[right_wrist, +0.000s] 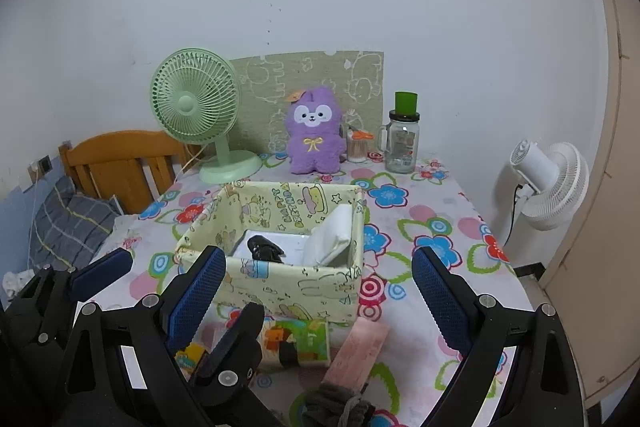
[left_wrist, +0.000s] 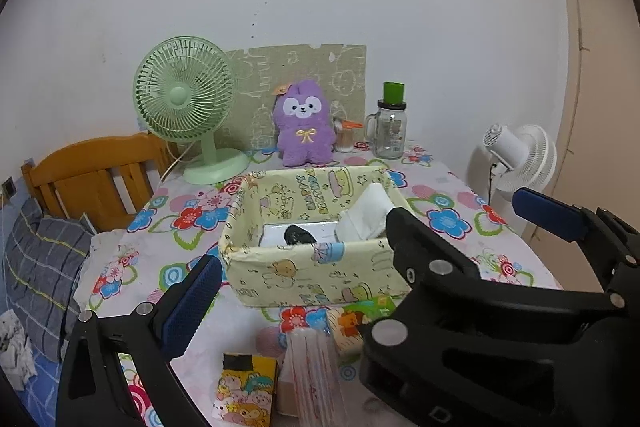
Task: Organize soft objects
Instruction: 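Withdraw both tools from the box toward the remaining items, then grasp the clear plastic bag with the left tool while the right tool grasps the green tissue pack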
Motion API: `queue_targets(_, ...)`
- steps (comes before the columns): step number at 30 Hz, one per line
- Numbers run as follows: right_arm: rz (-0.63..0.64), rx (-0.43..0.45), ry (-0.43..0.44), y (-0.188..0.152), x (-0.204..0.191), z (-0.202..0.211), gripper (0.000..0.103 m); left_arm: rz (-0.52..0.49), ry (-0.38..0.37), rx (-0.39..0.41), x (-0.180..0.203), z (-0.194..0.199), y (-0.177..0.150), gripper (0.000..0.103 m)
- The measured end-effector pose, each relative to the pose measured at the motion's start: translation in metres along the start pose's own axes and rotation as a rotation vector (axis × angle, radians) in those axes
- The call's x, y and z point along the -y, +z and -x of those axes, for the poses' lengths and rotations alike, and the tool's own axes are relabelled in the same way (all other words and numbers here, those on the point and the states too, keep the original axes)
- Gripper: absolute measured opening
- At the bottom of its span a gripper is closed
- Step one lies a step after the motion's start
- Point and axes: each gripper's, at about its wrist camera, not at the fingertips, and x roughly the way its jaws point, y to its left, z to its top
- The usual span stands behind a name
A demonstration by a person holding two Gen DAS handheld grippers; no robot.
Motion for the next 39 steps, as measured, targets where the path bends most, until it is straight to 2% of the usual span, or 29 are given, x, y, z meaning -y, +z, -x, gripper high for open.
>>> queue_targets(5,-0.016,-0.017,0.002,-0.013,0.0,0.003,0.096,0.005,-0.017,-0.012,-0.001,0.001,-0.012,0.103)
queue_targets(10,-0.017,-0.032,0.009,-0.028,-0.004,0.002,0.096,0.002,-0.016,0.009,-0.001,0.004,-0.029,0.103)
queue_targets(19,-0.055,-0.079,0.051,-0.053,-0.004,-0.007,0.096,0.031,0.016,-0.054,-0.007,-0.005,-0.053,0.102)
queue_targets(24,-0.068,-0.095,0.062,-0.065,-0.004,-0.012,0.096,0.056,0.001,-0.102,-0.013,-0.014,-0.064,0.102)
queue_targets(30,-0.053,-0.101,0.058,-0.073,-0.008,-0.017,0.096,0.03,0.02,-0.132,-0.015,-0.019,-0.074,0.101)
queue_targets(34,-0.068,-0.123,0.048,-0.079,-0.006,-0.026,0.096,0.059,-0.023,-0.15,-0.027,-0.025,-0.079,0.095)
queue_targets(37,-0.071,-0.145,0.042,-0.083,-0.006,-0.034,0.096,0.074,0.014,-0.173,-0.034,-0.031,-0.081,0.087)
queue_targets(39,-0.066,-0.152,0.043,-0.085,-0.008,-0.038,0.096,0.057,0.037,-0.181,-0.035,-0.035,-0.082,0.086)
